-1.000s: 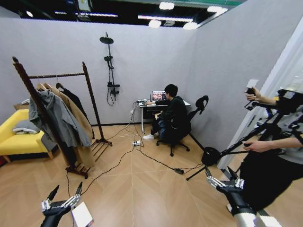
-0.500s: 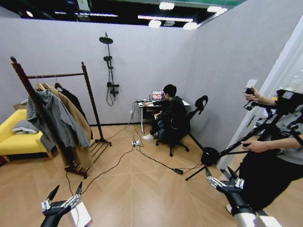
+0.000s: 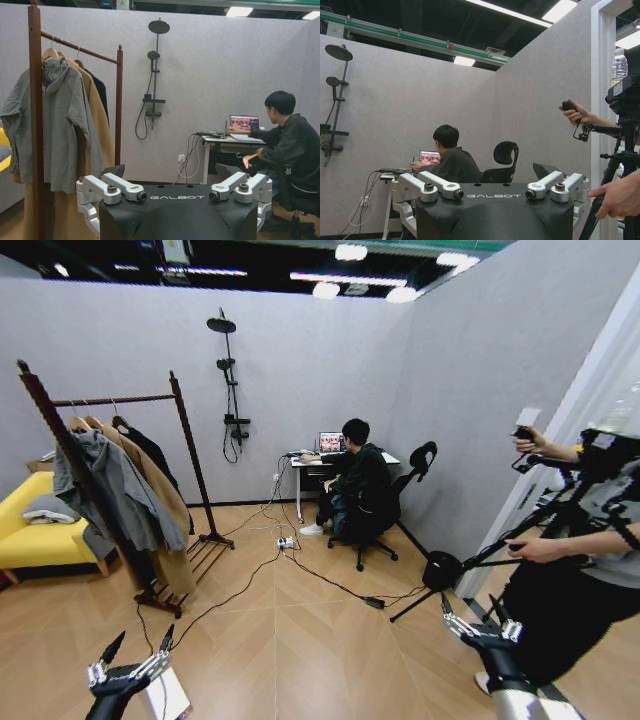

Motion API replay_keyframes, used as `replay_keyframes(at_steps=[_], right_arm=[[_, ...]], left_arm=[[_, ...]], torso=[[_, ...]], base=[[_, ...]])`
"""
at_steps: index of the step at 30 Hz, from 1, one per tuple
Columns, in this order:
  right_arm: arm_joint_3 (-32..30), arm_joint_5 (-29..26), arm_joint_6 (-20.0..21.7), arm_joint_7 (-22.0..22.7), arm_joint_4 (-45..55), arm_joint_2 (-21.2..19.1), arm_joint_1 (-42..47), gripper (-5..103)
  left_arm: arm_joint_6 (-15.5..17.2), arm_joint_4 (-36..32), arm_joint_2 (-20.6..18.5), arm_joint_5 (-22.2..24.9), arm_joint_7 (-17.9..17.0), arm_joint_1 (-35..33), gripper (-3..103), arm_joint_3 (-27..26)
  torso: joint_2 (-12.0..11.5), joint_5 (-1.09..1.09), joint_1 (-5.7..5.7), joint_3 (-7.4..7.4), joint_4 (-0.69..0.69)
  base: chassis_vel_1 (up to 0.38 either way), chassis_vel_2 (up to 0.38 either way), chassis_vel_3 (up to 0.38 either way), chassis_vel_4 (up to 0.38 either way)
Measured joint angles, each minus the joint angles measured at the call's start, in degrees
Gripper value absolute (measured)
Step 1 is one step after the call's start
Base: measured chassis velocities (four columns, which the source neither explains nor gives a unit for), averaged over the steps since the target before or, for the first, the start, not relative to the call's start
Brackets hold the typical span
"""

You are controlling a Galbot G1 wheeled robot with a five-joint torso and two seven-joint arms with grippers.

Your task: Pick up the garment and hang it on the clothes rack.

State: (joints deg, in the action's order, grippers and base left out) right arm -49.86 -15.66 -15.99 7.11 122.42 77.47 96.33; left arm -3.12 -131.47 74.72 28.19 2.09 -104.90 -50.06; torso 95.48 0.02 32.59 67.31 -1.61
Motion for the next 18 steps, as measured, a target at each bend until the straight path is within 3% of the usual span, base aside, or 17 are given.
replay_keyframes(at_steps=[3,4,5,7,8,10,12,18], right_arm=[[-0.5,-2.2,3.4,0.7,2.4,-0.3,0.4,100],[-1.1,-4.8,6.5,1.2,4.5,-0.8,0.5,100],[-1.1,-4.8,6.5,1.2,4.5,-0.8,0.5,100],[-2.9,-9.2,11.4,1.5,7.6,-2.3,-0.6,100],[-2.9,-9.2,11.4,1.5,7.6,-2.3,-0.6,100],[-4.6,-12.6,16.1,1.5,9.6,-4.1,-2.8,100],[-4.9,-13.7,18.3,1.5,10.5,-4.9,-3.9,100],[-1.7,-12.1,18.4,-1.8,10.6,-3.8,-4.4,100]], left_arm=[[0.0,0.0,0.0,0.0,0.0,0.0,100,0.0],[0.0,0.0,0.0,0.0,0.0,0.0,100,0.0],[0.0,0.0,0.0,0.0,0.0,0.0,100,0.0],[0.0,0.0,0.0,0.0,0.0,0.0,100,0.0],[0.0,0.0,0.0,0.0,0.0,0.0,100,0.0],[0.0,0.0,0.0,0.0,0.0,0.0,100,0.0],[0.0,0.0,0.0,0.0,0.0,0.0,100,0.0],[0.0,0.0,0.0,0.0,0.0,0.0,100,0.0]], torso=[[0.0,-0.02,0.00,0.00,-0.02],[0.0,-0.02,-0.01,0.00,-0.02],[0.0,-0.02,-0.01,0.00,-0.02],[0.0,-0.03,-0.01,0.00,-0.02],[0.0,-0.03,-0.01,0.00,-0.02],[0.0,-0.02,-0.01,0.00,-0.01],[0.0,-0.03,0.00,0.00,0.00],[0.0,-0.02,-0.01,0.00,-0.01]], base=[[0.000,0.000,0.000,0.000],[0.000,0.000,0.000,0.000],[0.000,0.000,0.000,0.000],[0.000,0.000,0.000,0.000],[0.000,0.000,0.000,0.000],[0.000,0.000,0.000,0.000],[0.000,0.000,0.000,0.000],[0.000,0.000,0.000,0.000]])
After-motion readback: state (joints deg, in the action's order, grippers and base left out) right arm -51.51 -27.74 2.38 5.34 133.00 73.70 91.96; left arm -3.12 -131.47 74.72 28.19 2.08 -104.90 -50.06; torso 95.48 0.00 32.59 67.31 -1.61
